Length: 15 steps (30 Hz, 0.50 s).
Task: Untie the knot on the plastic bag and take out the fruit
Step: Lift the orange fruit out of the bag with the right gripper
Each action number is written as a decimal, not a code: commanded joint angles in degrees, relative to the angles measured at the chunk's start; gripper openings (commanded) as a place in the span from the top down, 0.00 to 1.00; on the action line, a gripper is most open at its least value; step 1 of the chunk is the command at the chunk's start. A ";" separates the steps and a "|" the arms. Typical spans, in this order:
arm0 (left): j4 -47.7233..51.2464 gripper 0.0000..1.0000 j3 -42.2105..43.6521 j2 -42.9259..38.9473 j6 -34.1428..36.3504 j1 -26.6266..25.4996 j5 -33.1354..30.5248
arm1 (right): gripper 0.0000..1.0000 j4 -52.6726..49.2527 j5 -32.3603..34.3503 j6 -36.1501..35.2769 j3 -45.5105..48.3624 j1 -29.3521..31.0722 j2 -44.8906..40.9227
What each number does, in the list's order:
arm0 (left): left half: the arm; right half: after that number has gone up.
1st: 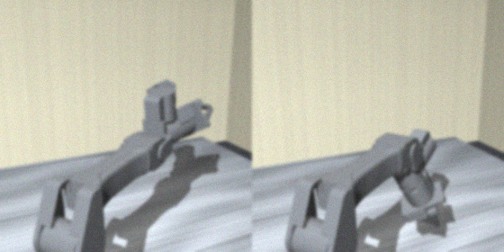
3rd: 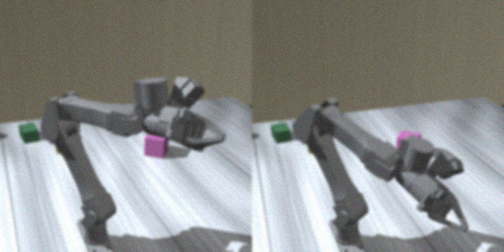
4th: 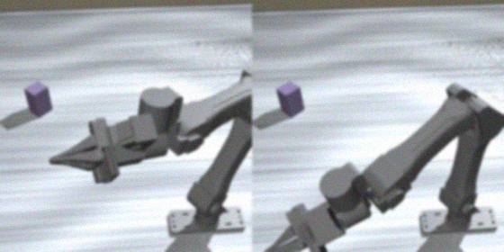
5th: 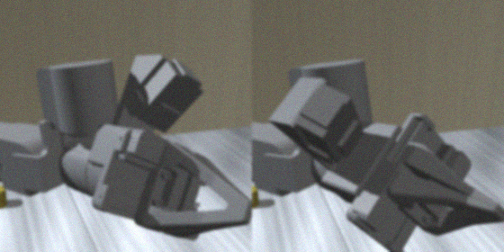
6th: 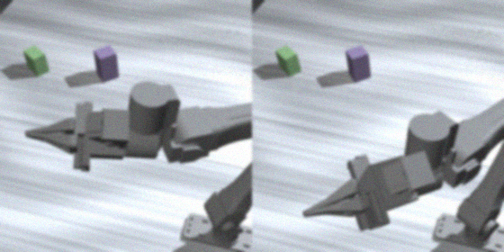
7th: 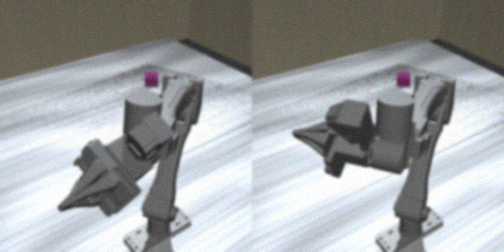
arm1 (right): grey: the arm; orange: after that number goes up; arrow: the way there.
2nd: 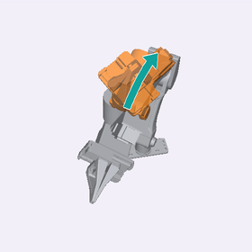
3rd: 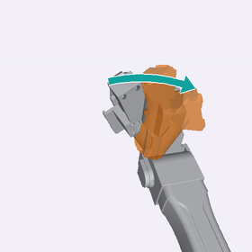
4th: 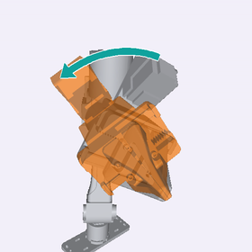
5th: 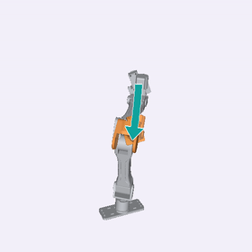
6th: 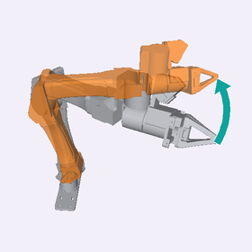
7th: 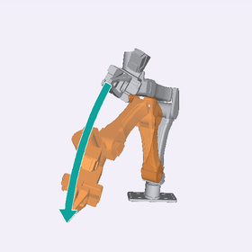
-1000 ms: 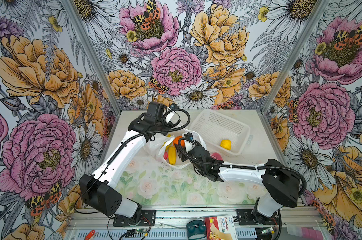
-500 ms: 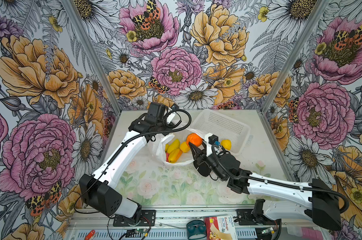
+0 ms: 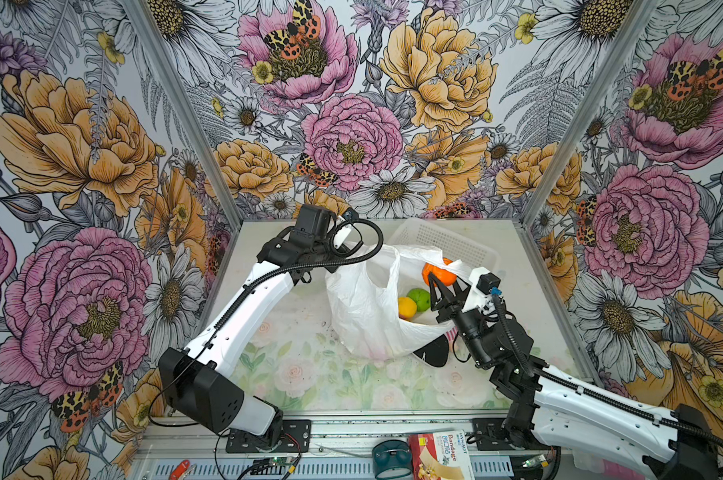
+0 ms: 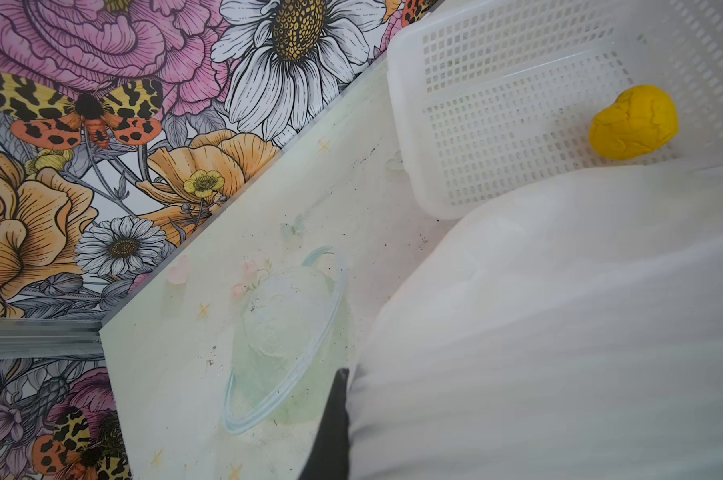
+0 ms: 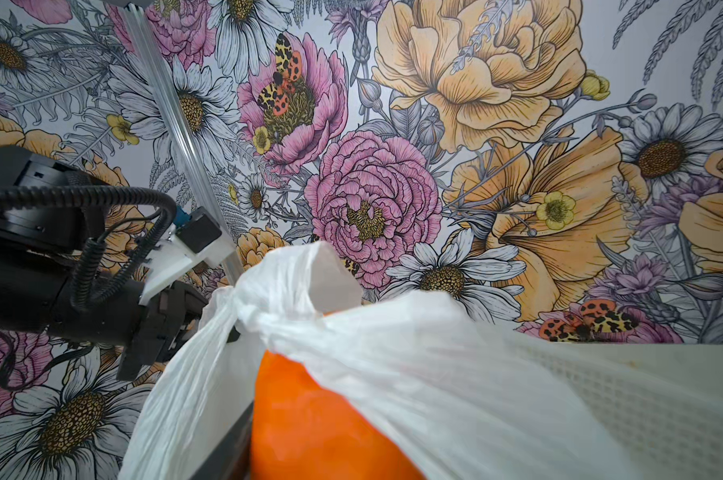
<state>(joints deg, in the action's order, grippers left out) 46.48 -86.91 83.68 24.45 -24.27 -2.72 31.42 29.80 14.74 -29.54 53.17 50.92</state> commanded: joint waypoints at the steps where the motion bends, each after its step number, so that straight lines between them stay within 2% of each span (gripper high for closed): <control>1: -1.09 1.00 -1.63 0.10 -0.99 2.40 -2.13 | 0.74 1.85 -4.33 3.70 -4.34 0.01 5.28; 6: -0.99 1.00 -9.03 2.11 -1.19 3.53 -3.09 | 0.74 2.44 -8.87 6.09 -8.16 2.23 12.45; 10: -0.95 1.00 -15.58 2.89 -0.77 2.21 -3.75 | 0.74 1.77 -9.62 6.98 -10.55 3.64 16.29; 15: -1.13 1.00 -15.20 3.25 2.74 0.25 -5.28 | 0.73 -0.28 -12.29 8.37 -12.49 3.72 18.31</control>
<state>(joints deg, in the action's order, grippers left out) 46.22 -102.65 86.78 24.93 -23.18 -6.24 30.81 20.10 21.47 -39.38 56.73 68.75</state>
